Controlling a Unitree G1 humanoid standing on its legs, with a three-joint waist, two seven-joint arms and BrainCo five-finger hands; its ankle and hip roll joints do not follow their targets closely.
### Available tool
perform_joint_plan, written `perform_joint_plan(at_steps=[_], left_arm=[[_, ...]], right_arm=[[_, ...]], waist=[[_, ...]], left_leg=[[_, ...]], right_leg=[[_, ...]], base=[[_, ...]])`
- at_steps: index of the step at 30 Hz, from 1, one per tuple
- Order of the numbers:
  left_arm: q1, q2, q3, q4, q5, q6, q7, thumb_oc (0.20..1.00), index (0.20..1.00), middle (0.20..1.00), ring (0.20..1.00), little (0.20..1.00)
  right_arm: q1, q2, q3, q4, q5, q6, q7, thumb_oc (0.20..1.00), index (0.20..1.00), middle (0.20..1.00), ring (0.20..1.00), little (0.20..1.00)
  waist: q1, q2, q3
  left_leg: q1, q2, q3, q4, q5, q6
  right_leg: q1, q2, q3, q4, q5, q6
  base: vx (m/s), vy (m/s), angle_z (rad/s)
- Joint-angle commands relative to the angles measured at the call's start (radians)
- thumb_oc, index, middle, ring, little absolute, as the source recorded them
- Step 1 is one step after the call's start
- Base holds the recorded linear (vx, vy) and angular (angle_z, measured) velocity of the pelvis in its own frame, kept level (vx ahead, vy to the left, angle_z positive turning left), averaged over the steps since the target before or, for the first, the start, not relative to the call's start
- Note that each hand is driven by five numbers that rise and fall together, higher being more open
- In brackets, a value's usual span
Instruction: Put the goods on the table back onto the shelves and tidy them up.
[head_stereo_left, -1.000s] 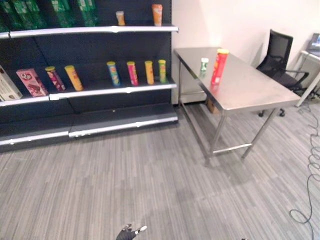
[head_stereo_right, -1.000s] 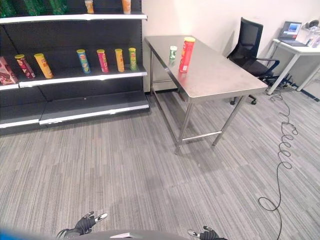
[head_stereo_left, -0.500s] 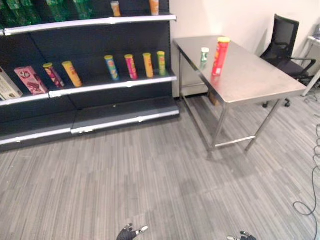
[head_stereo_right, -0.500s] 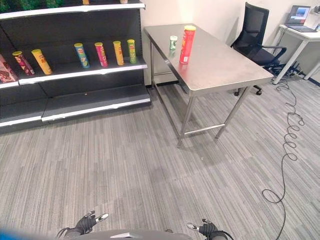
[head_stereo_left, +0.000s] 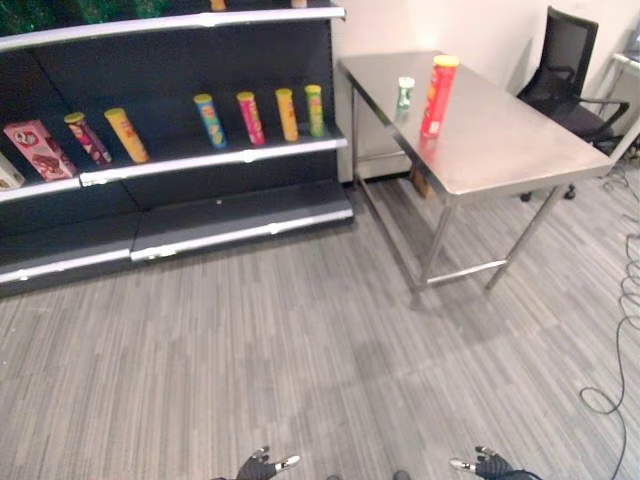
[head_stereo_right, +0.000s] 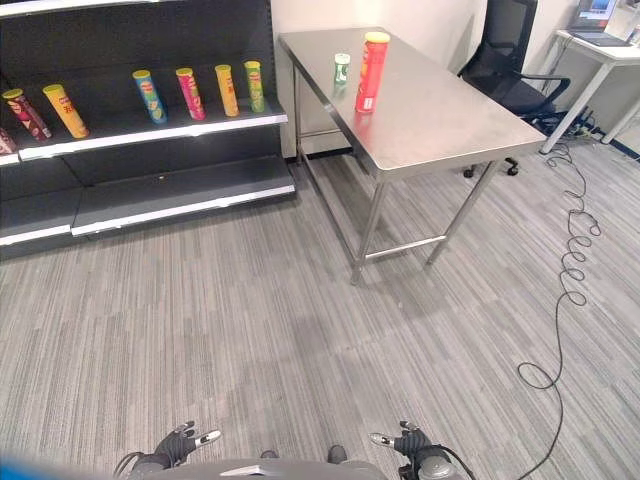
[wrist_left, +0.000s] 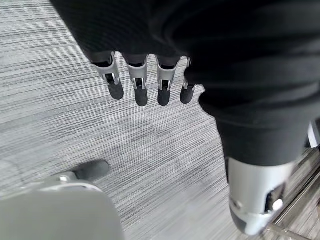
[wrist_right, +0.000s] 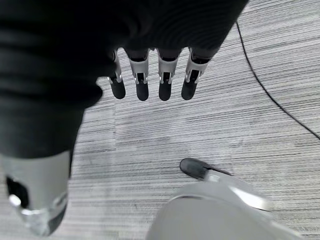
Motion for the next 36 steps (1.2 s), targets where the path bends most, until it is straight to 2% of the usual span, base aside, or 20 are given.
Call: perform_joint_plan(at_steps=[1, 4, 6, 9, 10, 11, 14, 15, 16, 18, 19, 21, 22, 24, 25, 28, 29, 30, 34, 36], left_arm=[[-0.056, 0.009, 0.000, 0.049, 0.026, -0.032, 0.004, 1.000, 1.000, 1.000, 1.000, 1.000], [-0.078, 0.008, -0.012, 0.043, 0.028, -0.033, 0.008, 1.000, 1.000, 1.000, 1.000, 1.000], [-0.094, 0.001, -0.024, 0.036, 0.035, -0.036, 0.010, 1.000, 1.000, 1.000, 1.000, 1.000], [-0.092, -0.004, -0.022, 0.027, 0.034, -0.040, 0.008, 1.000, 1.000, 1.000, 1.000, 1.000], [-0.083, -0.012, -0.023, 0.030, 0.036, -0.040, 0.009, 1.000, 1.000, 1.000, 1.000, 1.000], [-0.083, -0.012, -0.023, 0.030, 0.036, -0.040, 0.009, 1.000, 1.000, 1.000, 1.000, 1.000], [-0.090, -0.024, -0.039, 0.037, 0.032, -0.042, 0.010, 1.000, 1.000, 1.000, 1.000, 1.000], [-0.096, -0.023, -0.053, 0.036, 0.037, -0.041, 0.008, 1.000, 1.000, 1.000, 1.000, 1.000], [-0.096, -0.023, -0.053, 0.036, 0.037, -0.041, 0.008, 1.000, 1.000, 1.000, 1.000, 1.000], [-0.099, -0.023, -0.049, 0.036, 0.028, -0.034, 0.010, 1.000, 1.000, 1.000, 1.000, 1.000], [-0.095, -0.021, -0.040, 0.043, 0.028, -0.031, 0.011, 1.000, 1.000, 1.000, 1.000, 1.000], [-0.086, -0.017, -0.029, 0.049, 0.026, -0.026, 0.015, 1.000, 1.000, 1.000, 1.000, 1.000], [-0.079, -0.013, -0.017, 0.053, 0.023, -0.021, 0.014, 1.000, 1.000, 1.000, 1.000, 1.000], [-0.074, -0.010, -0.007, 0.052, 0.018, -0.018, 0.017, 1.000, 1.000, 1.000, 1.000, 1.000], [-0.071, -0.014, 0.000, 0.055, 0.006, -0.022, 0.019, 1.000, 1.000, 1.000, 1.000, 1.000], [-0.066, -0.017, 0.002, 0.062, 0.005, -0.024, 0.020, 1.000, 1.000, 1.000, 1.000, 1.000], [-0.066, -0.017, 0.002, 0.062, 0.005, -0.024, 0.020, 1.000, 1.000, 1.000, 1.000, 1.000], [-0.066, -0.017, 0.001, 0.069, 0.005, -0.024, 0.022, 1.000, 1.000, 1.000, 1.000, 1.000], [-0.060, -0.014, 0.000, 0.068, -0.003, -0.028, 0.034, 1.000, 1.000, 1.000, 1.000, 1.000], [-0.057, -0.013, -0.001, 0.069, -0.009, -0.028, 0.034, 1.000, 1.000, 1.000, 1.000, 1.000]], right_arm=[[-0.009, -0.015, 0.014, 0.012, 0.000, -0.019, 0.010, 1.000, 1.000, 1.000, 1.000, 1.000], [-0.007, -0.023, 0.009, 0.019, 0.011, -0.018, 0.004, 1.000, 1.000, 1.000, 1.000, 1.000], [-0.005, -0.021, 0.000, 0.024, 0.009, -0.008, 0.003, 1.000, 1.000, 1.000, 1.000, 1.000], [0.008, -0.030, -0.011, 0.028, 0.006, -0.007, 0.006, 1.000, 1.000, 1.000, 1.000, 1.000], [0.017, -0.033, -0.017, 0.028, 0.007, -0.009, 0.008, 1.000, 1.000, 1.000, 1.000, 1.000], [0.017, -0.033, -0.016, 0.028, 0.007, -0.009, 0.008, 1.000, 1.000, 1.000, 1.000, 1.000], [0.017, -0.053, -0.019, 0.025, 0.017, -0.021, 0.011, 1.000, 1.000, 1.000, 1.000, 1.000], [0.016, -0.062, -0.015, 0.016, 0.025, -0.026, 0.012, 1.000, 1.000, 1.000, 1.000, 1.000], [0.016, -0.062, -0.015, 0.016, 0.025, -0.026, 0.012, 1.000, 1.000, 1.000, 1.000, 1.000], [0.014, -0.066, -0.001, 0.015, 0.026, -0.028, 0.014, 1.000, 1.000, 1.000, 1.000, 1.000], [0.016, -0.062, 0.005, 0.017, 0.023, -0.029, 0.014, 1.000, 1.000, 1.000, 1.000, 1.000], [0.022, -0.057, 0.011, 0.016, 0.015, -0.027, 0.015, 1.000, 1.000, 1.000, 1.000, 1.000], [0.028, -0.051, 0.016, 0.018, 0.007, -0.023, 0.016, 1.000, 1.000, 1.000, 1.000, 1.000], [0.028, -0.048, 0.021, 0.025, -0.001, -0.019, 0.015, 1.000, 1.000, 1.000, 1.000, 1.000], [0.027, -0.046, 0.024, 0.028, -0.002, -0.017, 0.013, 1.000, 1.000, 1.000, 1.000, 1.000], [0.029, -0.042, 0.029, 0.025, -0.012, -0.018, 0.010, 1.000, 1.000, 1.000, 1.000, 1.000], [0.029, -0.041, 0.029, 0.025, -0.012, -0.018, 0.010, 1.000, 1.000, 1.000, 1.000, 1.000], [0.025, -0.041, 0.035, 0.024, -0.019, -0.018, 0.008, 1.000, 1.000, 1.000, 1.000, 1.000], [0.022, -0.045, 0.043, 0.026, -0.034, -0.022, -0.001, 1.000, 1.000, 1.000, 1.000, 1.000], [0.020, -0.047, 0.046, 0.029, -0.041, -0.021, -0.004, 1.000, 1.000, 1.000, 1.000, 1.000]], waist=[[-0.009, -0.017, 0.025], [-0.018, -0.013, 0.043], [-0.028, -0.023, 0.056], [-0.029, -0.029, 0.045], [-0.037, -0.032, 0.027], [-0.037, -0.032, 0.027], [-0.049, -0.029, -0.002], [-0.057, -0.032, -0.016], [-0.058, -0.032, -0.016], [-0.055, -0.041, -0.024], [-0.048, -0.046, -0.025], [-0.042, -0.049, -0.020], [-0.035, -0.052, -0.015], [-0.027, -0.052, -0.003], [-0.021, -0.060, 0.008], [-0.020, -0.094, 0.021], [-0.022, -0.095, 0.019], [-0.021, -0.111, 0.022], [-0.017, -0.099, 0.024], [-0.018, -0.087, 0.028]], left_leg=[[0.076, -0.057, -0.046, 0.012, -0.128, 0.023], [0.091, -0.062, -0.052, 0.012, -0.139, 0.020], [0.133, -0.068, -0.062, 0.012, -0.165, 0.006], [0.180, -0.071, -0.082, 0.012, -0.199, -0.004], [0.208, -0.062, -0.108, 0.012, -0.217, -0.009], [0.208, -0.062, -0.108, 0.012, -0.217, -0.009], [0.215, -0.011, -0.134, 0.081, -0.163, -0.055], [0.191, 0.013, -0.130, 0.159, -0.122, -0.089], [0.191, 0.013, -0.130, 0.160, -0.122, -0.089], [0.149, 0.038, -0.121, 0.306, -0.069, -0.131], [0.123, 0.048, -0.115, 0.400, -0.017, -0.151], [0.084, 0.068, -0.100, 0.527, 0.041, -0.170], [0.036, 0.088, -0.079, 0.651, 0.092, -0.178], [0.002, 0.109, -0.052, 0.739, 0.101, -0.164], [-0.040, 0.114, -0.021, 0.721, 0.048, -0.134], [-0.121, 0.101, 0.011, 0.588, -0.065, -0.098], [-0.123, 0.100, 0.010, 0.586, -0.064, -0.097], [-0.141, 0.080, 0.001, 0.399, -0.069, -0.095], [-0.163, 0.061, -0.097, 0.056, 0.072, -0.123], [-0.209, 0.053, -0.164, 0.012, 0.083, -0.144]], right_leg=[[-0.014, -0.035, 0.011, 0.052, -0.063, 0.008], [-0.055, -0.007, 0.040, -0.102, -0.002, 0.009], [-0.082, 0.012, 0.067, -0.303, 0.041, 0.041], [-0.082, 0.008, 0.045, -0.303, 0.032, 0.046], [-0.054, 0.016, 0.046, -0.303, 0.057, 0.027], [-0.054, 0.016, 0.046, -0.303, 0.057, 0.027], [0.005, 0.052, 0.062, -0.303, 0.067, -0.012], [0.037, 0.062, 0.045, -0.303, 0.045, -0.033], [0.037, 0.062, 0.045, -0.303, 0.045, -0.033], [0.099, 0.084, 0.027, -0.303, -0.014, -0.067], [0.132, 0.097, 0.025, -0.303, -0.037, -0.085], [0.166, 0.110, 0.021, -0.303, -0.062, -0.104], [0.190, 0.121, 0.023, -0.303, -0.081, -0.123], [0.216, 0.127, 0.024, -0.303, -0.093, -0.136], [0.234, 0.111, 0.020, -0.303, -0.099, -0.135], [0.250, 0.066, -0.002, -0.303, -0.100, -0.118], [0.248, 0.065, -0.003, -0.303, -0.100, -0.118], [0.254, 0.044, -0.013, -0.303, -0.104, -0.109], [0.278, 0.051, -0.028, -0.303, -0.135, -0.108], [0.298, 0.062, -0.024, -0.303, -0.150, -0.111]], base=[[0.12, 0.034, -0.03], [0.15, -0.005, 0.04], [0.36, -0.089, 0.03], [0.43, -0.137, 0.26], [0.43, -0.162, 0.70], [0.59, -0.270, 0.83], [0.49, -0.280, 0.79], [0.36, -0.237, 0.95], [0.46, -0.330, 0.83], [0.40, -0.295, 0.35], [0.32, -0.249, 0.20], [0.28, -0.216, -0.06], [0.24, -0.174, -0.16], [0.20, -0.125, -0.13], [0.15, -0.073, -0.28], [0.09, -0.032, -0.02], [0.08, 0.009, 0.29], [0.10, 0.033, 0.26], [0.17, 0.058, 0.30], [0.20, 0.101, 0.07]])
